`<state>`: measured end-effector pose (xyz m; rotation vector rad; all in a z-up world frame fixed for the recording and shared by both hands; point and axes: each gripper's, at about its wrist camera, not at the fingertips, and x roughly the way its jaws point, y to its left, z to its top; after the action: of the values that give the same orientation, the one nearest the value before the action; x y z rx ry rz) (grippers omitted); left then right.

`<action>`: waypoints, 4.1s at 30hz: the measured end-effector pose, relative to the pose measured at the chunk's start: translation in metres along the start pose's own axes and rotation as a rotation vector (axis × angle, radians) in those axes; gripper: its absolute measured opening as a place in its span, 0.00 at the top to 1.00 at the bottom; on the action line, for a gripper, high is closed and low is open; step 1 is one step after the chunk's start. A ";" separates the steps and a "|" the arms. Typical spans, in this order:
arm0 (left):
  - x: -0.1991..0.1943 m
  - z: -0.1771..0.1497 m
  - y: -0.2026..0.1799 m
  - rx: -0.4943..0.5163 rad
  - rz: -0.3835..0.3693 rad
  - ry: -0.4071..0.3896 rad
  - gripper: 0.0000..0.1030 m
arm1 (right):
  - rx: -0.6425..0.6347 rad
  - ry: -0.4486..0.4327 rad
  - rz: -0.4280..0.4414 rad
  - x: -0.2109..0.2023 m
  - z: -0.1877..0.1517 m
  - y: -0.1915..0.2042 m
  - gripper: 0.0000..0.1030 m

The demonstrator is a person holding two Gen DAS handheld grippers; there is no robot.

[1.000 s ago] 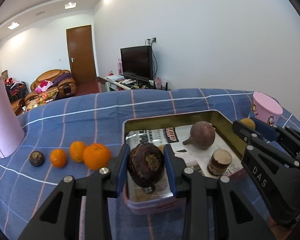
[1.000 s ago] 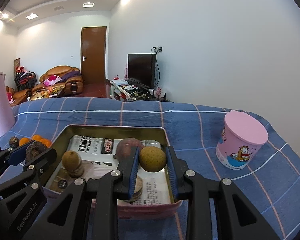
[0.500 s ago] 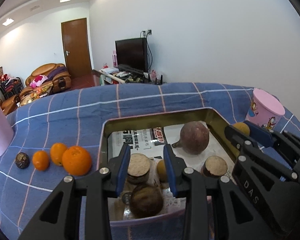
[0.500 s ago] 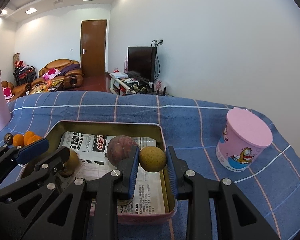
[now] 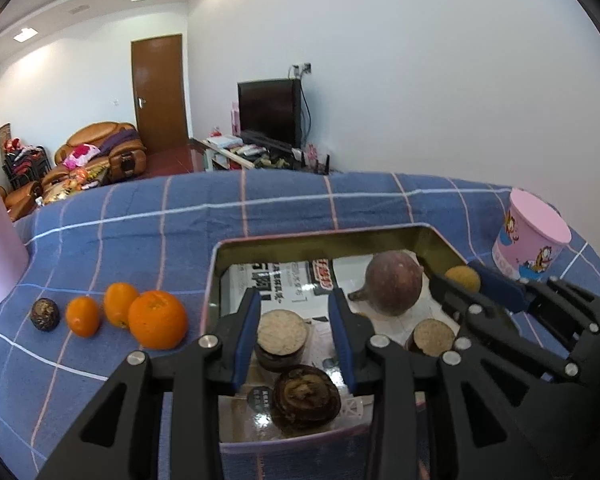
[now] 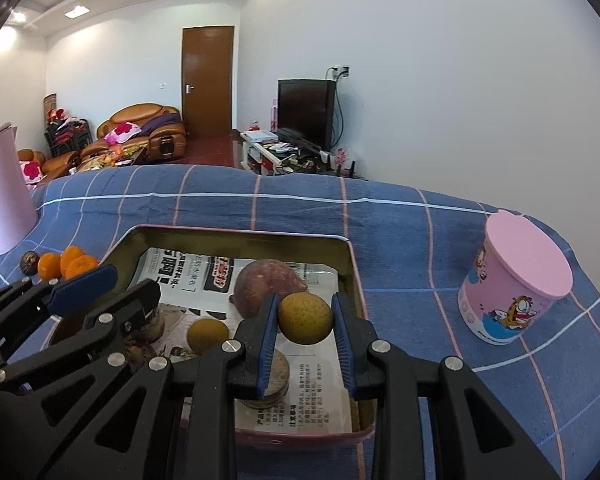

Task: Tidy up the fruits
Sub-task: 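Lower both fruits into the tin box and open both grippers, then move both open grippers back from the tin toward the oranges, then grasp the large orange with the right gripper while the left approaches the dark brown fruit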

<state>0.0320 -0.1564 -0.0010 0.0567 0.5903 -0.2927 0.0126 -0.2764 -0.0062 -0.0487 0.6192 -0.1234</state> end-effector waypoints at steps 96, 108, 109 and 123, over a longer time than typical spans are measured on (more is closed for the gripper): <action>-0.051 -0.029 0.155 -0.093 0.239 -0.059 0.00 | 0.167 -0.186 -0.195 -0.048 -0.002 0.100 0.21; -0.043 -0.024 0.185 -0.075 0.279 -0.052 0.00 | 0.153 -0.161 -0.164 -0.034 0.008 0.129 0.21; -0.042 -0.023 0.188 -0.077 0.282 -0.051 0.00 | 0.150 -0.159 -0.160 -0.032 0.009 0.132 0.21; -0.016 -0.020 0.271 -0.223 0.387 0.072 0.00 | 0.021 -0.097 -0.055 -0.012 0.020 0.170 0.23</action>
<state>0.0860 0.1097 -0.0172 -0.0339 0.6660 0.1518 0.0314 -0.1063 0.0028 -0.0517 0.5194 -0.1799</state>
